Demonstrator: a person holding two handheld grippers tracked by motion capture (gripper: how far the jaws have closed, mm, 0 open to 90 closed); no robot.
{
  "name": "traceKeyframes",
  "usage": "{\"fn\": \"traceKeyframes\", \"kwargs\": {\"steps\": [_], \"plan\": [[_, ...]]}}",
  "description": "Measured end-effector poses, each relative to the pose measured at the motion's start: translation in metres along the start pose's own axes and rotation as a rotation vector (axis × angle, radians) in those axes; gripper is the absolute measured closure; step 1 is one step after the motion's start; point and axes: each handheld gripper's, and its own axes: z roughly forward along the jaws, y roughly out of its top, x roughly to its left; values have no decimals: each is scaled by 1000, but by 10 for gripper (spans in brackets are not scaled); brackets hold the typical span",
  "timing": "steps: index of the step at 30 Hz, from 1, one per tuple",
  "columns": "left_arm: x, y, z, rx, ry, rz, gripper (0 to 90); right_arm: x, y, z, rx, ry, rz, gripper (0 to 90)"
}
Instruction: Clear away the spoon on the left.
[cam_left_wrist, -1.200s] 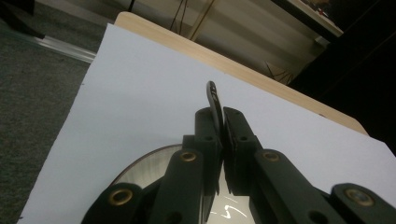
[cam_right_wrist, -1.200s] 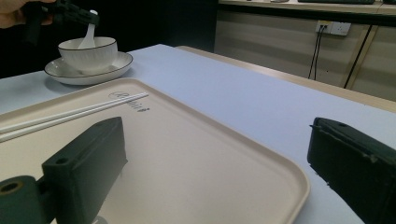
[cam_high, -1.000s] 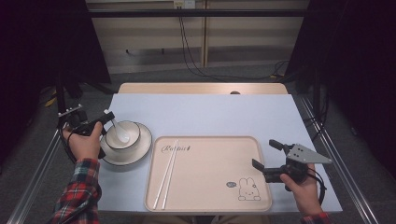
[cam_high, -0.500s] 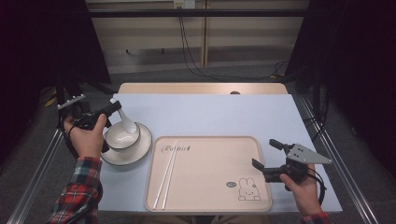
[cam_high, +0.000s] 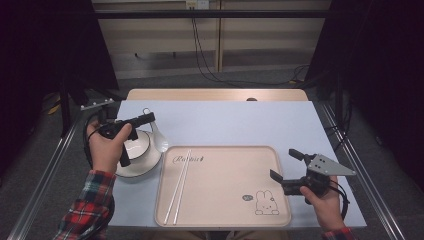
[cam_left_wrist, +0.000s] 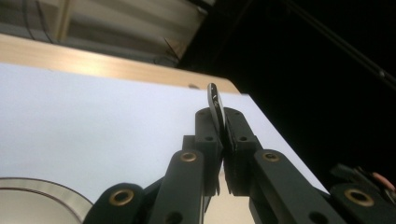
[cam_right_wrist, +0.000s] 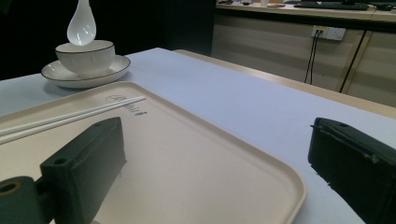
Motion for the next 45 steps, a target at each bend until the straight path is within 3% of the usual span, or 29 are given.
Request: {"fn": "traceKeyframes", "kwargs": {"steps": [3,11,13,17,21,29,36,39,40,45], "plan": [[-7,-7,12,79,-50,-5,858,0,0,-1,0,3,2,33],[-21,-24,32,217,-134,5,858,0,0,-1,4,3,4,33],[-21,-28,36,238,-174,-28,858,-1,0,-1,-1,1,3,33],[-22,-35,42,276,-160,-26,858,-1,0,-1,2,-1,3,33],[-25,-42,48,300,-177,-33,858,-1,0,-2,2,-1,3,33],[-33,-59,62,341,-199,-7,858,-1,0,-2,2,-1,6,35],[-36,-69,69,345,-215,-27,858,-1,0,-2,-1,3,0,35],[-35,-74,72,363,-213,-14,858,-1,1,-2,0,0,7,35],[-37,-78,73,371,-220,-45,858,-1,1,-2,-2,2,3,35],[-35,-87,77,400,-227,-49,858,-1,0,-2,2,2,6,35]]}}
